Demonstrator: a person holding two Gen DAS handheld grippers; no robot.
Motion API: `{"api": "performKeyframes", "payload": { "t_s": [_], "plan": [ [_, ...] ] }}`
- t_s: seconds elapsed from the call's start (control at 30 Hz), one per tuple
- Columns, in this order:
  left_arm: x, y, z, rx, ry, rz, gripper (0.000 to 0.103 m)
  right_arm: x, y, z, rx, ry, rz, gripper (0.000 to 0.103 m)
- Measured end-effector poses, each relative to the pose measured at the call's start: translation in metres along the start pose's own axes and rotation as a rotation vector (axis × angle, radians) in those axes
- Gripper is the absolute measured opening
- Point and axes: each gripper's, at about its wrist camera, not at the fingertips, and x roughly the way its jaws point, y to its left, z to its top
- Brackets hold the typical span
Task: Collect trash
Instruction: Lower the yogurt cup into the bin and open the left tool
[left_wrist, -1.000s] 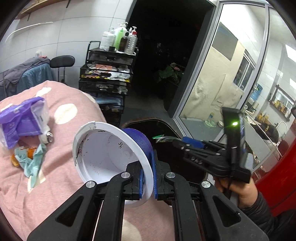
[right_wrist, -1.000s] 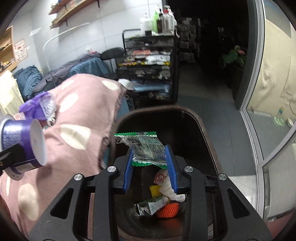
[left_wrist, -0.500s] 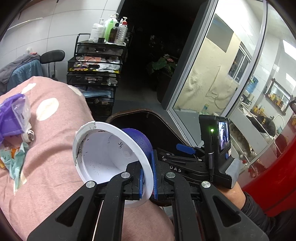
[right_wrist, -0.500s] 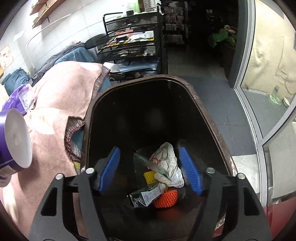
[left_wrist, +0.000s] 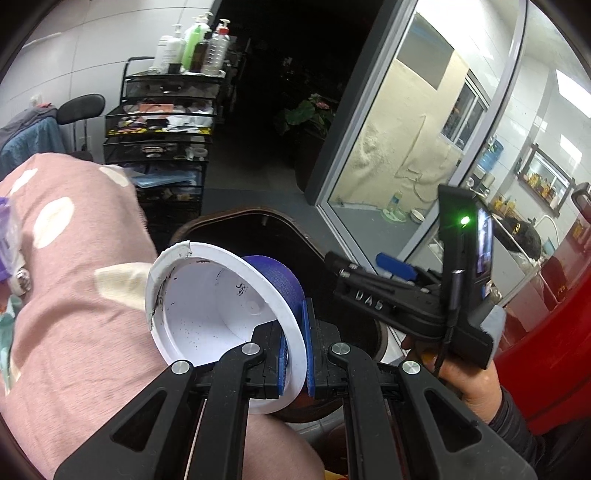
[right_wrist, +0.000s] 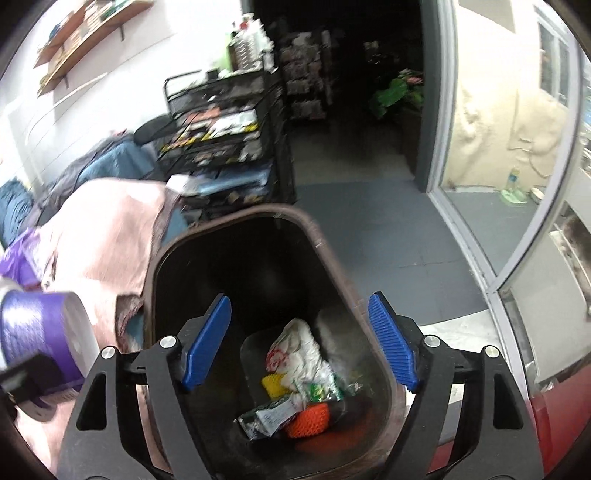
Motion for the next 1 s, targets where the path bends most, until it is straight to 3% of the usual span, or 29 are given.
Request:
{"api": "performKeyframes", "payload": {
  "t_s": [0.27,0.87,0.93,0.97,1.0],
  "plan": [
    [0.028,-0.016,0.007,0.014,0.056,-0.036,0.008,-0.002,-0.027,0.012,0.074,-0.022,-0.070,0.081],
    [0.083,-0.028,0.005,0.045,0.208,-0.051,0.010,0.003,-0.055,0.015,0.143,-0.012,-0.113,0.081],
    [0.087,-0.026,0.004,0.045,0.228,-0.054,0.029,0.002,-0.056,0.013,0.146,-0.011,-0.115,0.081],
    [0.087,-0.025,0.004,0.040,0.229,-0.049,0.057,0.003,-0.057,0.013,0.146,-0.010,-0.117,0.082],
    [0.086,-0.023,0.003,0.032,0.214,-0.040,0.075,0.003,-0.057,0.013,0.147,-0.009,-0.118,0.082]
  ]
}}
